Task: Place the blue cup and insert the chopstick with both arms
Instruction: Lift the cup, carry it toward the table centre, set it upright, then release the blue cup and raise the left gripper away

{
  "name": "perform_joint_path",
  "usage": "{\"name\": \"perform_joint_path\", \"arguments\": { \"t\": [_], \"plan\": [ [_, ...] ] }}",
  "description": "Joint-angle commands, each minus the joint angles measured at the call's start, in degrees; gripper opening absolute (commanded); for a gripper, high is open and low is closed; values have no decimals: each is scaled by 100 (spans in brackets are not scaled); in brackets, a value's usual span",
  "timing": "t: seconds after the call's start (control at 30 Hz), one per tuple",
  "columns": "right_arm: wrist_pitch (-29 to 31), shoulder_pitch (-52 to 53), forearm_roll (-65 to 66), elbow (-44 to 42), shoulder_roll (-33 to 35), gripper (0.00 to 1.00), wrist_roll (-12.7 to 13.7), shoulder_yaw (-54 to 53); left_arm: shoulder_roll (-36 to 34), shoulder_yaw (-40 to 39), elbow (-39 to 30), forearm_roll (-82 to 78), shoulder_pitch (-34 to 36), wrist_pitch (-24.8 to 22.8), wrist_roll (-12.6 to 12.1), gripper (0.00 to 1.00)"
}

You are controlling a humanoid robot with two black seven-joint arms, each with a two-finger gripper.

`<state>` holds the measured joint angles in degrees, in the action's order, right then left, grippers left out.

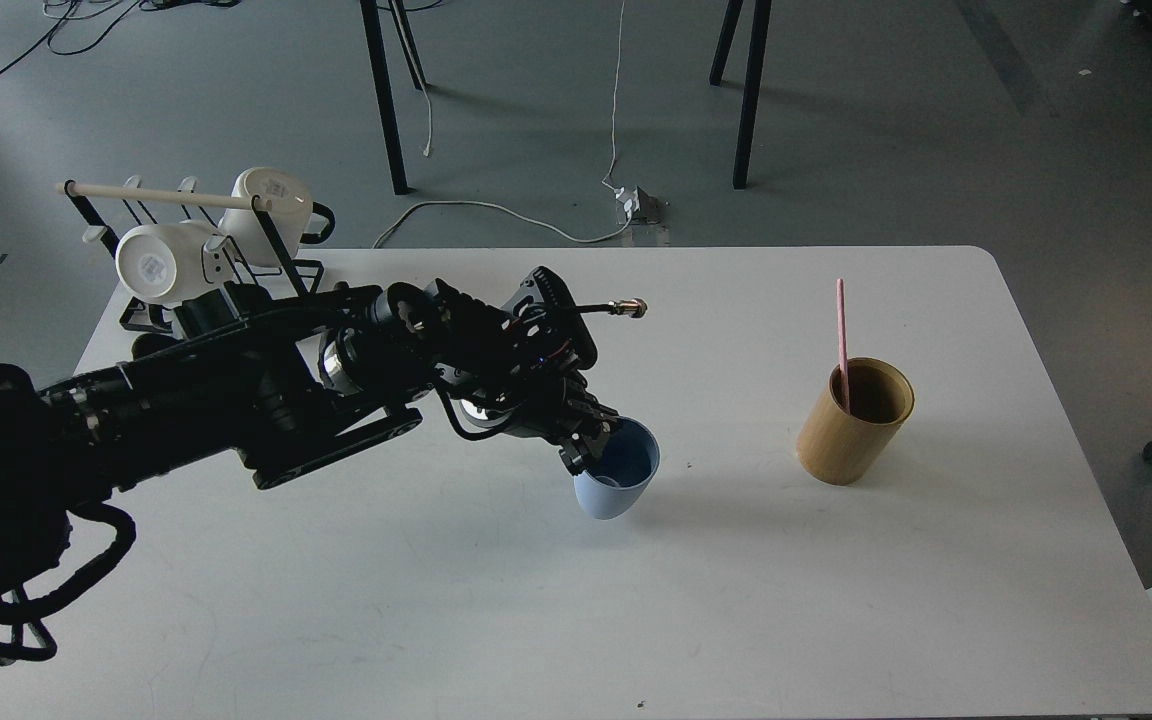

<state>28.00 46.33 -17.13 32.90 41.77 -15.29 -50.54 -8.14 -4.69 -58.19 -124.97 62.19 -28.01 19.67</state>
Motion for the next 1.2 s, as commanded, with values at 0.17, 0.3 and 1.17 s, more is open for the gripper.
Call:
{"name": "perform_joint_path", "arguments": {
  "t": [0.17, 0.3, 1.17],
  "plan": [
    [0, -18, -1, 6, -3, 100, 0, 0, 568, 12, 669, -3, -58, 1, -113, 2],
    [0, -36, -1, -3, 6, 100, 0, 0, 541, -23, 669, -3, -58, 1, -113, 6],
    [0, -887, 632, 2104, 1324, 100, -26, 308, -837, -2614, 466, 5065, -75, 199, -25, 99]
  ]
}}
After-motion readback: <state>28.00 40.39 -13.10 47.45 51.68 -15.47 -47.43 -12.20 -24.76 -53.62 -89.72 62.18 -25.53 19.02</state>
